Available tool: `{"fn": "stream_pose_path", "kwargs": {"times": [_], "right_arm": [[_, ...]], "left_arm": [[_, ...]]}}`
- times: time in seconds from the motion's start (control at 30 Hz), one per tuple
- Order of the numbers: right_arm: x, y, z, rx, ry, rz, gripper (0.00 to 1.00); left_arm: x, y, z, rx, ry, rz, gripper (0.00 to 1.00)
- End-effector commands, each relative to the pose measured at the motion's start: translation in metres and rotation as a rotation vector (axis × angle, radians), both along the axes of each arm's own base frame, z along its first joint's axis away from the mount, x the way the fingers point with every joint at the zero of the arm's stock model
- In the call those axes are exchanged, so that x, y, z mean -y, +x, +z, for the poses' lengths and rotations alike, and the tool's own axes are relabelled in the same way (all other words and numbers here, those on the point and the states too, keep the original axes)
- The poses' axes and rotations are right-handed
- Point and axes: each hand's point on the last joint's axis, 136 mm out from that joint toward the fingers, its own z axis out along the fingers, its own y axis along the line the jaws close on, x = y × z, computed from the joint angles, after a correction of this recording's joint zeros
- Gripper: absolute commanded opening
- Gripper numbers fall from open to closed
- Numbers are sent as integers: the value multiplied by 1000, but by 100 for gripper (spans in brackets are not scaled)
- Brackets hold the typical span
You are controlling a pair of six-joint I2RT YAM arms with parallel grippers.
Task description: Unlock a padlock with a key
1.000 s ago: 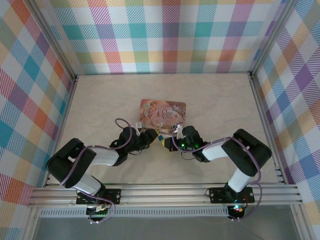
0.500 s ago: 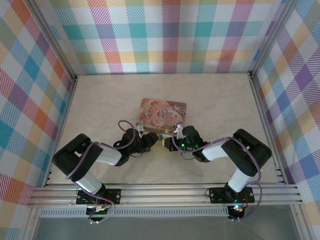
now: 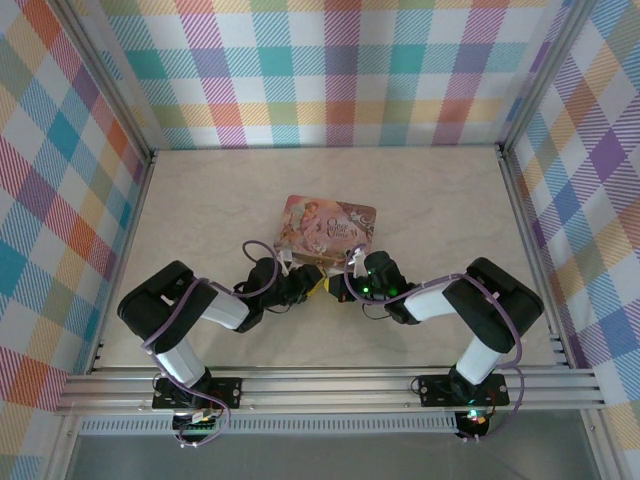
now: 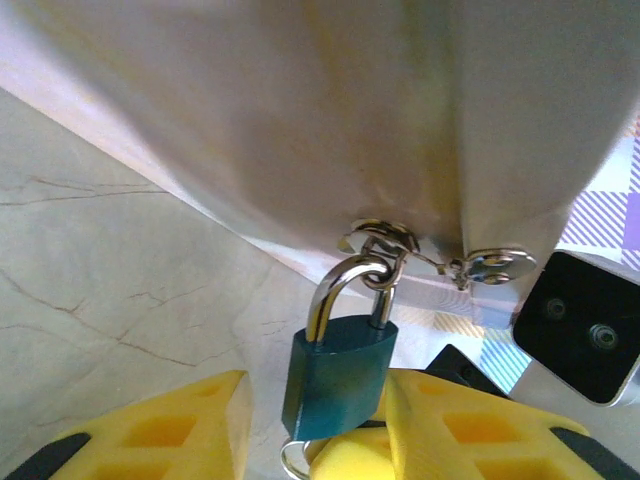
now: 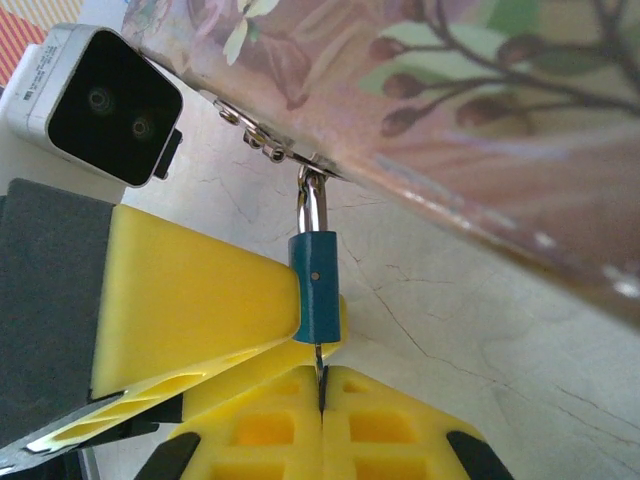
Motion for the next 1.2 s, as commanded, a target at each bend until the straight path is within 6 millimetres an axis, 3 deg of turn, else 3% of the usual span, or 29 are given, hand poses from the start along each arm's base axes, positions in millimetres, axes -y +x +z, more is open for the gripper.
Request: {"fn": "stream_pose_path", "kwargs": {"times": [0.0, 0.2, 0.5, 0.9, 1.17], "right_arm": [[-8, -4, 10, -6, 39, 33, 0], [-8, -4, 13, -3, 47, 33, 0], [-8, -5, 14, -9, 53, 32, 0], [-8, -5, 17, -6, 62, 31, 0], [-2, -3, 19, 18, 43, 10, 19]], "left_arm": [[9, 10, 14, 41, -41, 16, 38], [6, 12, 11, 36, -34, 35, 33], [4, 16, 11, 44, -26, 59, 33], [3, 17, 15, 62, -22, 63, 15], [4, 18, 22, 70, -20, 62, 8]]}}
